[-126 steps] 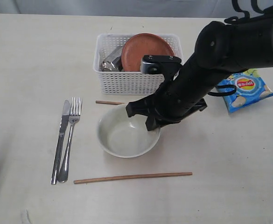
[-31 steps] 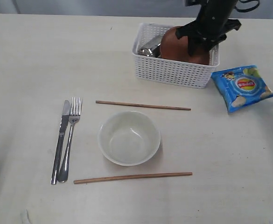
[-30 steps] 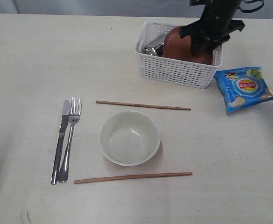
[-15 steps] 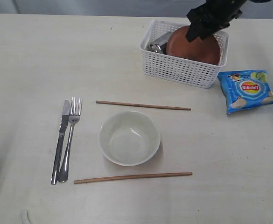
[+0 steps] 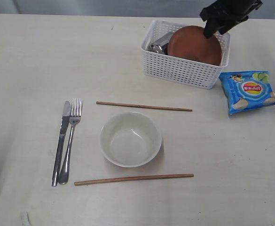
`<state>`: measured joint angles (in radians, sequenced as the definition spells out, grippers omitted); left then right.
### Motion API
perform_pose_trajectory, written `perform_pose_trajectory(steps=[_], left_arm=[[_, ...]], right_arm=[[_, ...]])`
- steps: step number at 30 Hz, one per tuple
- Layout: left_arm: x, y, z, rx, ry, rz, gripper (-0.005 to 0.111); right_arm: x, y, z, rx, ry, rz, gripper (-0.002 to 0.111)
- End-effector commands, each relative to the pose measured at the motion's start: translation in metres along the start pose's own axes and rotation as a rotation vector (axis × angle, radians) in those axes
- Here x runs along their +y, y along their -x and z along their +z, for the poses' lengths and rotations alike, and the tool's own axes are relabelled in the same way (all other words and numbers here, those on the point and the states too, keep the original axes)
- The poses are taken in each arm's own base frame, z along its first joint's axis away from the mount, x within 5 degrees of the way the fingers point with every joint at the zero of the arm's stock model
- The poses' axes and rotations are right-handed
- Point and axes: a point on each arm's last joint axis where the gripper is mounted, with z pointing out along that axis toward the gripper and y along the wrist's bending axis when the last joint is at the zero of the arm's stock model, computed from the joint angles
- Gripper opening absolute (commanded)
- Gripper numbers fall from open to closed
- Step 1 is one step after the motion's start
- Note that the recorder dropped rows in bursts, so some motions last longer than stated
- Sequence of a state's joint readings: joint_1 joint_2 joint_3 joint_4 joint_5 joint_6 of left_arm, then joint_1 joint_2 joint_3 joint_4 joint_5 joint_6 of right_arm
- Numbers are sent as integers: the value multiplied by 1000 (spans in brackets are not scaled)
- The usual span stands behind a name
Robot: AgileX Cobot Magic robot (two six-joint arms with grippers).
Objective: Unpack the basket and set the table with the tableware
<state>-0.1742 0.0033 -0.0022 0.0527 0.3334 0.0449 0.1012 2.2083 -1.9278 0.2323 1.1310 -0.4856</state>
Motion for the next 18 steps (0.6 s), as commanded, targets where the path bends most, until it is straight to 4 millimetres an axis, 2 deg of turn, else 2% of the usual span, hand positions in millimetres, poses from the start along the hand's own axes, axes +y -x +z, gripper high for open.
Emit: perform_pose_trajectory(steps=[1, 9, 18], left_arm=[[0, 0, 0, -5, 2, -2, 0], [0, 0, 0, -5, 2, -2, 0], [0, 0, 0, -5, 2, -2, 0]], right_arm=[[-7, -2, 7, 15, -30, 14, 49], [-17, -2, 21, 18, -97, 27, 49], [-19, -4, 43, 34, -68, 48, 49]])
